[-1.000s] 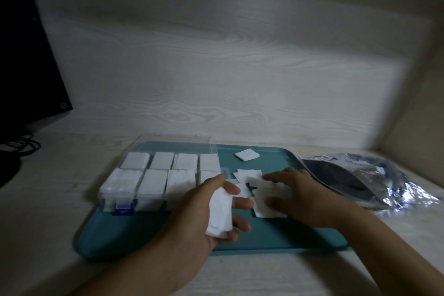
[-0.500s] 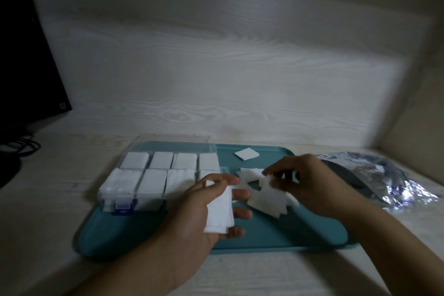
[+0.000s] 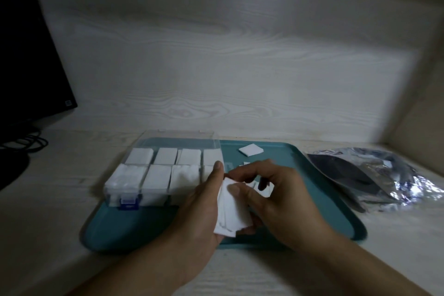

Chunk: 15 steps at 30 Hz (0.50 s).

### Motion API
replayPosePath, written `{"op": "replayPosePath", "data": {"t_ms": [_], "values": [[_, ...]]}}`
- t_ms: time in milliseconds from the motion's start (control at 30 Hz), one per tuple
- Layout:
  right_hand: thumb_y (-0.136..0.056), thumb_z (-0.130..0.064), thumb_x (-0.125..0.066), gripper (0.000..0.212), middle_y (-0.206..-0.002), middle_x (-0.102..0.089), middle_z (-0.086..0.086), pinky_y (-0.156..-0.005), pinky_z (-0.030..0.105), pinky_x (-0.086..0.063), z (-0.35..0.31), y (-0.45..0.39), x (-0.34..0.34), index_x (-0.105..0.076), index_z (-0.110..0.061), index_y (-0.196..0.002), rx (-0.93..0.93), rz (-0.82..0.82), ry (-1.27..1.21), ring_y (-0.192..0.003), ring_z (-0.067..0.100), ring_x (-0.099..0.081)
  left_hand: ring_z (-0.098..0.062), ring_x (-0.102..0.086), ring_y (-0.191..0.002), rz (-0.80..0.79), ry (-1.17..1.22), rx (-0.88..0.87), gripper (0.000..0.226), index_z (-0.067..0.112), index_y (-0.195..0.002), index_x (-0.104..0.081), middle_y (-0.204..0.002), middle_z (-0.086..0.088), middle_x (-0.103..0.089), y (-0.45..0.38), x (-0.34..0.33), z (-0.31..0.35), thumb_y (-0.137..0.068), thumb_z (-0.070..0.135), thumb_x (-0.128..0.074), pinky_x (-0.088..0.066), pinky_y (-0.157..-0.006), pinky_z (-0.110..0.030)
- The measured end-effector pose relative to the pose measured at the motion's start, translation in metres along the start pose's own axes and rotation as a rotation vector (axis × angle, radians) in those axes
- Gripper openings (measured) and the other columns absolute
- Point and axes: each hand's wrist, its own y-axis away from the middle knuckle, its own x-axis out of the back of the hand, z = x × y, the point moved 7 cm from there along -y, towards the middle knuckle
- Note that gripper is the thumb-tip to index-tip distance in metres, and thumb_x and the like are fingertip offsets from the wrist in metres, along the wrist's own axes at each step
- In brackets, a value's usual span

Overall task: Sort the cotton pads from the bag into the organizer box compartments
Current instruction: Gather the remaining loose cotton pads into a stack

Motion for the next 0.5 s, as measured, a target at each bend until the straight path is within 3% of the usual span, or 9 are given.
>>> {"op": "replayPosePath", "data": {"t_ms": [67, 167, 233, 333, 433, 500], "values": [[-0.089, -0.024, -0.068, 0.022, -0.099, -0.060, -0.025, -0.081, 0.009, -0.041, -0.007, 0.001, 0.000, -0.069, -0.042, -0.102, 0.142, -0.007, 0.200, -0.100, -0.005, -0.054, -0.037, -0.068, -0.104, 0.020, 0.037, 0.034, 0.057, 0.010, -0.122, -0.067, -0.113, -0.020, -0.071, -0.001, 0.002, -0.002, -0.091, 0.051, -0.044, -0.054, -0.086, -0.049], [-0.084, -0.026, -0.057, 0.046, -0.122, -0.053, -0.023, -0.098, 0.012, -0.036, -0.016, 0.005, -0.002, -0.056, -0.030, -0.131, 0.264, -0.151, 0.198, -0.123, 0.004, -0.047, -0.029, -0.069, -0.100, 0.031, 0.097, 0.045, 0.052, 0.010, -0.123, -0.064, -0.113, -0.016, -0.073, 0.001, 0.000, 0.000, -0.097, 0.049, -0.040, -0.052, -0.083, -0.040], [-0.082, -0.029, -0.065, 0.072, -0.136, -0.046, -0.017, -0.104, 0.011, -0.031, -0.018, 0.009, -0.003, -0.036, -0.028, -0.147, 0.273, -0.291, 0.177, -0.132, 0.005, -0.040, -0.030, -0.069, -0.099, 0.046, 0.097, 0.028, 0.051, 0.013, -0.120, -0.067, -0.111, -0.015, -0.073, 0.002, 0.001, 0.001, -0.096, 0.051, -0.044, -0.052, -0.082, -0.040], [-0.079, -0.038, -0.077, 0.097, -0.140, -0.035, -0.023, -0.108, 0.015, -0.032, -0.017, 0.014, -0.011, -0.014, -0.035, -0.153, 0.261, -0.392, 0.269, -0.134, 0.000, -0.033, -0.030, -0.071, -0.084, 0.060, 0.021, -0.020, 0.046, 0.018, -0.110, -0.073, -0.102, -0.018, -0.075, 0.000, 0.004, 0.000, -0.093, 0.053, -0.048, -0.053, -0.080, -0.045], [-0.079, -0.037, -0.078, 0.095, -0.139, -0.037, -0.027, -0.104, 0.026, -0.043, -0.014, 0.010, -0.018, -0.017, -0.040, -0.152, 0.203, -0.344, 0.256, -0.130, 0.001, -0.039, -0.029, -0.073, -0.091, -0.050, 0.029, -0.082, 0.044, 0.017, -0.112, -0.069, -0.103, -0.014, -0.075, 0.004, -0.004, 0.004, -0.092, 0.047, -0.044, -0.057, -0.080, -0.046], [-0.080, -0.026, -0.078, 0.092, -0.137, -0.041, -0.028, -0.096, 0.018, -0.047, -0.008, 0.013, -0.014, -0.022, -0.043, -0.150, 0.129, -0.363, 0.167, -0.126, -0.004, -0.044, -0.031, -0.072, -0.097, -0.061, 0.032, -0.103, 0.044, 0.016, -0.112, -0.069, -0.105, -0.014, -0.074, 0.010, -0.003, 0.008, -0.093, 0.046, -0.043, -0.057, -0.080, -0.045]]}}
